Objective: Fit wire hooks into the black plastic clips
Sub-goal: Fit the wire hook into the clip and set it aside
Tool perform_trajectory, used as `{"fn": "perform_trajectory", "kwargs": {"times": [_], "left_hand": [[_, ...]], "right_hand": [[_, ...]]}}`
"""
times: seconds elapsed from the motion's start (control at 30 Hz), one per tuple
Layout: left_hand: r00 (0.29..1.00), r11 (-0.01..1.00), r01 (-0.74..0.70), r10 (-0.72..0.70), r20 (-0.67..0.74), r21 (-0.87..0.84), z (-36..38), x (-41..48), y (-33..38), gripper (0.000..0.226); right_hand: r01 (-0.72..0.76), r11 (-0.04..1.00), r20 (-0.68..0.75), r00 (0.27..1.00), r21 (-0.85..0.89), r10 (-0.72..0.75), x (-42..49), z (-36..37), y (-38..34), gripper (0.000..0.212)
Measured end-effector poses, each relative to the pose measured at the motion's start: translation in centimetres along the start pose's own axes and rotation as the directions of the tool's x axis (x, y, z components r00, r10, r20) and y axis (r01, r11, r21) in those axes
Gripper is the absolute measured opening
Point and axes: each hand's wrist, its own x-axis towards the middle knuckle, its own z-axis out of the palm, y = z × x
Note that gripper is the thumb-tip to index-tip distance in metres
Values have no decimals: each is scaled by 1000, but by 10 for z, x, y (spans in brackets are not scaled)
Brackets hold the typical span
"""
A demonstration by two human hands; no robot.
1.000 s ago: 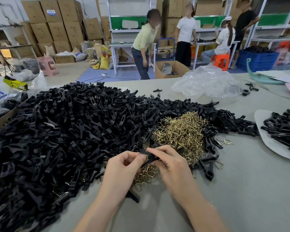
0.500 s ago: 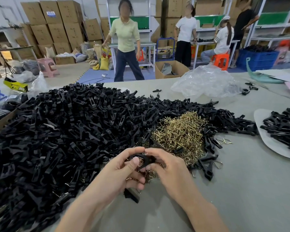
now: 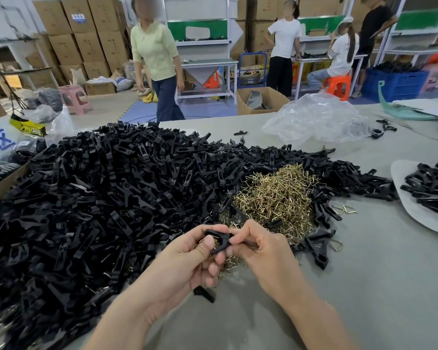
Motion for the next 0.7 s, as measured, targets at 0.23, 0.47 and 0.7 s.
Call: {"fn": "perform_trajectory", "kwargs": {"times": [0.23, 0.47, 0.7], "left_hand": [[1000, 1000, 8, -8, -23, -1, -2, 1, -1, 32], [999, 1000, 15, -14, -41, 13, -2, 1, -2, 32], [998, 999, 26, -24, -63, 29, 0, 1, -1, 35]], "right_hand": [[7, 1000, 21, 1000, -3, -7, 1, 1, 0, 30], [0, 999, 8, 1000, -46, 1, 0, 0, -1, 37], [-4, 1000, 14, 1000, -27, 4, 1, 0, -1, 39]]}}
